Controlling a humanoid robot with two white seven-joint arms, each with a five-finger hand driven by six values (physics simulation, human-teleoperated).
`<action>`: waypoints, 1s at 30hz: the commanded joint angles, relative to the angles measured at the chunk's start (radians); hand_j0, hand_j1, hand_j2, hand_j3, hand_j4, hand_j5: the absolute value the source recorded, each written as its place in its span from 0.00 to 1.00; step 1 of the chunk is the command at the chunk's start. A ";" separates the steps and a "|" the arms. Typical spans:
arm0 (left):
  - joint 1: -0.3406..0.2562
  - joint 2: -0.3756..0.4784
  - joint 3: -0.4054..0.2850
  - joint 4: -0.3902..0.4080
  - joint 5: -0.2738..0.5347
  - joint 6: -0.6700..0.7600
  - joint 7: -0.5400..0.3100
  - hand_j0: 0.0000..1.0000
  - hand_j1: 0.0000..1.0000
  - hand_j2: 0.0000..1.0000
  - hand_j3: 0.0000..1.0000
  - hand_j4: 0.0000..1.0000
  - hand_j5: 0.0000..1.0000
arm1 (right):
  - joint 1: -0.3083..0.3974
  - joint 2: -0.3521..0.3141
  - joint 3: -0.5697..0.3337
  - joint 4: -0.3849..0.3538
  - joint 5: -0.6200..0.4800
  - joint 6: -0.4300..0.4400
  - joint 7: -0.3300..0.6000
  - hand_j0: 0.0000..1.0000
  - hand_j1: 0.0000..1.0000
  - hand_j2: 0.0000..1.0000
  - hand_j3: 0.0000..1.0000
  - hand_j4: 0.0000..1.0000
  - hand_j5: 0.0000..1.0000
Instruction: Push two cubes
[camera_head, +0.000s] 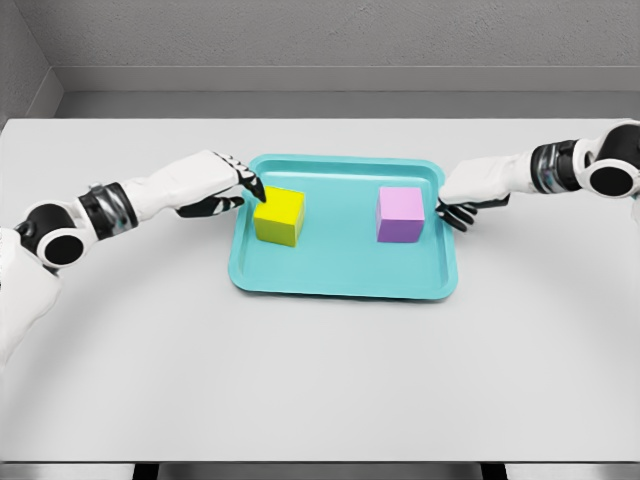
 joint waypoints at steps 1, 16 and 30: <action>0.000 -0.010 -0.008 0.000 0.006 0.002 0.000 0.53 0.53 0.53 0.53 0.53 0.53 | -0.003 0.017 0.008 0.025 -0.001 0.002 0.000 0.14 0.14 0.14 0.14 0.14 0.14; -0.035 0.086 -0.004 0.114 0.084 0.002 -0.005 0.52 0.52 0.52 0.52 0.52 0.52 | -0.017 0.063 0.051 0.093 0.005 0.002 0.000 0.14 0.14 0.14 0.14 0.14 0.14; -0.051 -0.006 -0.008 0.181 0.024 0.002 -0.018 0.52 0.52 0.52 0.52 0.52 0.52 | -0.026 0.094 0.051 0.111 0.007 0.002 0.000 0.14 0.14 0.14 0.14 0.14 0.14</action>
